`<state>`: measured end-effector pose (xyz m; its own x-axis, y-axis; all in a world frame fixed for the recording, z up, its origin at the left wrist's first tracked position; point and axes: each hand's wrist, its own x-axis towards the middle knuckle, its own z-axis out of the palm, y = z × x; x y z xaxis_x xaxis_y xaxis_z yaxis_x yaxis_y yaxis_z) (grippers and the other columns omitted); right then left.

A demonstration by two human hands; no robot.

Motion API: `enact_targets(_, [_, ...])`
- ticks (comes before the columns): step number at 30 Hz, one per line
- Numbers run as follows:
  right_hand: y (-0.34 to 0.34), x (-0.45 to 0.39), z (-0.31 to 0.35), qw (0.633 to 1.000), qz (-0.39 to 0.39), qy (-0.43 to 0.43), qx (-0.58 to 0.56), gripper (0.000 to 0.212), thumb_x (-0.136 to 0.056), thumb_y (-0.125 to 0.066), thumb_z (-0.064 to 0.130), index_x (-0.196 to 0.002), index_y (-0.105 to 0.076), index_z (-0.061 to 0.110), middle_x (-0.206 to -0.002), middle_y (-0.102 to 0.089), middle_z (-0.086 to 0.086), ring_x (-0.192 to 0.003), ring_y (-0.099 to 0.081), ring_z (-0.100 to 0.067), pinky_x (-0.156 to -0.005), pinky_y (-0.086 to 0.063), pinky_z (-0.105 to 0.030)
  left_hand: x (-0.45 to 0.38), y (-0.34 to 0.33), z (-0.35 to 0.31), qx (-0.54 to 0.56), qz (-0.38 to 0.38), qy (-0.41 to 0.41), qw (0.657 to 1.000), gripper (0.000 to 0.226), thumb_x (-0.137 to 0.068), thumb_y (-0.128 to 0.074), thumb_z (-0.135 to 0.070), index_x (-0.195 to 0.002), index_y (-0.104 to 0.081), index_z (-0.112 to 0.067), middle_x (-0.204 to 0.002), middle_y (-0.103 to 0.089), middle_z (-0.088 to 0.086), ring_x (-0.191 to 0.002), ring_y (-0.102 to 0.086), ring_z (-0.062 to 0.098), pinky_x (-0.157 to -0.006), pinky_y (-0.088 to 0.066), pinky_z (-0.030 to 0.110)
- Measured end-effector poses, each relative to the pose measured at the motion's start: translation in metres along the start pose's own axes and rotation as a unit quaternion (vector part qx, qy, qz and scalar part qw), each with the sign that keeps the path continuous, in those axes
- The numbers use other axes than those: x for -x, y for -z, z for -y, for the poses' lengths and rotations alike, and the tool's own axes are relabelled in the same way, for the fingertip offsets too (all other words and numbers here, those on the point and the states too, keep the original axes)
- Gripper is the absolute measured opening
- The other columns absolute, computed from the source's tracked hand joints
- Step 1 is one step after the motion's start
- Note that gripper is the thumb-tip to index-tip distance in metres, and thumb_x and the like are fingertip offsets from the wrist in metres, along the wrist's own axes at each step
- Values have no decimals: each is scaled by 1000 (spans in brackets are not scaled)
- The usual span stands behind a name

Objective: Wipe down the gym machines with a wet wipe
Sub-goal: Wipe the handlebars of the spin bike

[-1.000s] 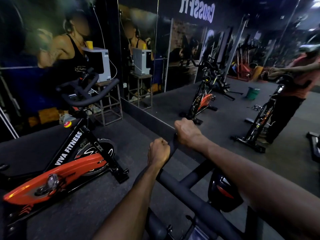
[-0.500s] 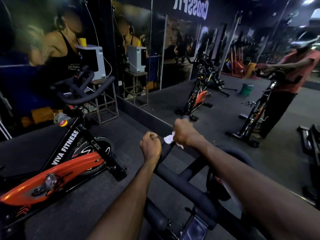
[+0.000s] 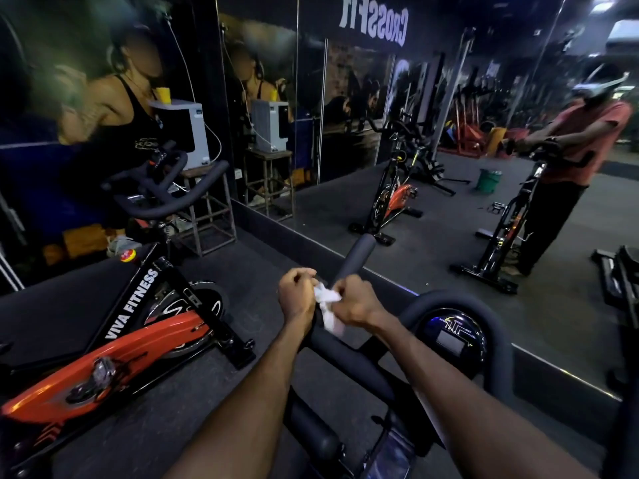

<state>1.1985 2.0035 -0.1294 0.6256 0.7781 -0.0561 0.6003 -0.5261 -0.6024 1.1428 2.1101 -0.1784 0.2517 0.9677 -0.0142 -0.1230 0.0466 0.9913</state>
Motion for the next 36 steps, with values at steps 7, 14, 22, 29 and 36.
enact_targets(7, [-6, 2, 9, 961, -179, -15, -209, 7, -87, -68, 24, -84, -68, 18, -83, -70, 2, -81, -64, -15, -61, -37, -20, 13, -2, -48, -126, 152, 56, 979, 42, -86, -64, -50, -64, -70, -14, -54, -64, 0, -53, -60, 17, -54, -45, 24])
enact_targets(14, [-31, 11, 4, 927, -171, -44, -331, 35, -80, -61, 4, -106, -51, 25, -85, -70, 2, -81, -67, -19, -74, -52, -32, -2, -18, -56, -297, 101, -63, 947, 38, -90, -62, -24, -57, -55, -9, -67, -61, 14, -62, -53, 20, -51, -32, 30])
enact_targets(22, [-54, 21, 1, 997, -38, 27, -55, 53, -89, -55, 36, -137, -35, 24, -131, -35, -5, -120, -48, -34, -97, -46, -49, -11, -69, -58, -358, 238, -135, 893, 22, -102, -44, -21, -96, -59, -6, -101, -63, 17, -95, -57, 29, -67, -29, 31])
enact_targets(29, [-53, 23, 3, 999, -1, 27, -42, 64, -89, -64, 38, -139, -24, 27, -130, -25, -1, -125, -46, -37, -95, -47, -52, -22, -77, -62, -387, 248, -152, 875, 24, -100, -45, -14, -109, -63, -1, -117, -64, 19, -111, -58, 31, -82, -40, 31])
enact_targets(36, [-45, 26, 12, 999, 9, 2, -33, 43, -94, -49, 34, -133, -31, 24, -124, -27, -3, -119, -48, -41, -94, -45, -55, -31, -60, -48, -436, 273, -132, 847, 18, -91, -42, 0, -84, -54, -11, -101, -63, 17, -96, -58, 27, -69, -34, 26])
